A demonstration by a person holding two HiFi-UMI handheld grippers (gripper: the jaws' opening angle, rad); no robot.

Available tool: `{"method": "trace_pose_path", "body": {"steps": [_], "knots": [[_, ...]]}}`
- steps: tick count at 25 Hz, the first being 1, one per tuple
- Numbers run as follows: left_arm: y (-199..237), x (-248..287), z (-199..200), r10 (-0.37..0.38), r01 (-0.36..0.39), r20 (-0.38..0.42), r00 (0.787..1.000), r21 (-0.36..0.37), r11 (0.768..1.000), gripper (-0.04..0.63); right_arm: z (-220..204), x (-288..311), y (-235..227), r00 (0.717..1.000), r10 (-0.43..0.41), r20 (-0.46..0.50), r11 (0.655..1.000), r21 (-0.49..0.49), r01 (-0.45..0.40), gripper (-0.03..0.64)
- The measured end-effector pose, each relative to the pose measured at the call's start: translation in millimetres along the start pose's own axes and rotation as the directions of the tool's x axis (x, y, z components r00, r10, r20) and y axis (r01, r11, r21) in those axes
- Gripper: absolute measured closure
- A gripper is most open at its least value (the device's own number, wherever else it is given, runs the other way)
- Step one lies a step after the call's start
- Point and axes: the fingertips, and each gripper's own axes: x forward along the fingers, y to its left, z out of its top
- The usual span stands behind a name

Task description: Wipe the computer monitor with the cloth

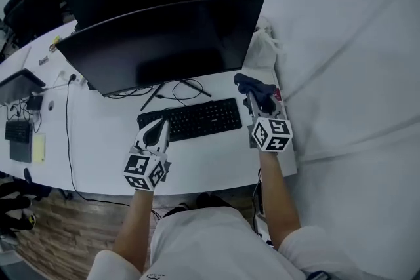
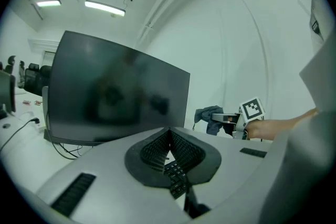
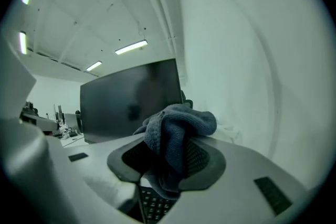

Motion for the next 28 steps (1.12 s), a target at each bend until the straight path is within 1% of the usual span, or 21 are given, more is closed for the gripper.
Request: {"method": "trace_pose_path", "body": {"steps": [3, 7, 13, 17, 23, 28], "knots": [[8.2, -29.7, 2.3, 0.005, -0.005, 0.024, 1.0, -0.009, 1.0, 0.591, 12.0, -36.4, 36.1, 0.999, 0.036, 0.04, 0.999, 0.034, -0.037, 0.466], [12.0, -71.0, -6.1, -0.009, 0.01, 0.024, 1.0, -0.008, 1.0, 0.591, 14.6, -79.5, 82.0, 0.996, 0.071, 0.059, 0.996, 0.04, -0.074, 0.466], [15.4, -130.4, -21.5, -0.024, 0.024, 0.015, 1.0, -0.026, 0.999, 0.591, 2.1, -137.3, 130.2, 0.997, 0.062, 0.047, 0.995, 0.07, -0.065, 0.466], [17.3, -162.3, -26.8, -0.037, 0.038, 0.026, 0.999, -0.02, 0.999, 0.591, -7.1, -168.1, 157.9, 0.997, 0.062, 0.047, 0.995, 0.08, -0.066, 0.466], [19.9, -198.7, -30.0, -0.045, 0.046, 0.038, 0.998, -0.014, 0.999, 0.591, -5.0, -201.0, 185.1, 0.995, 0.056, 0.081, 0.992, 0.106, -0.065, 0.466], [9.6, -210.0, -16.9, -0.042, 0.042, 0.065, 0.997, -0.008, 0.999, 0.591, 7.3, -218.8, 187.4, 0.993, 0.064, 0.099, 0.993, 0.096, -0.074, 0.466]]}}
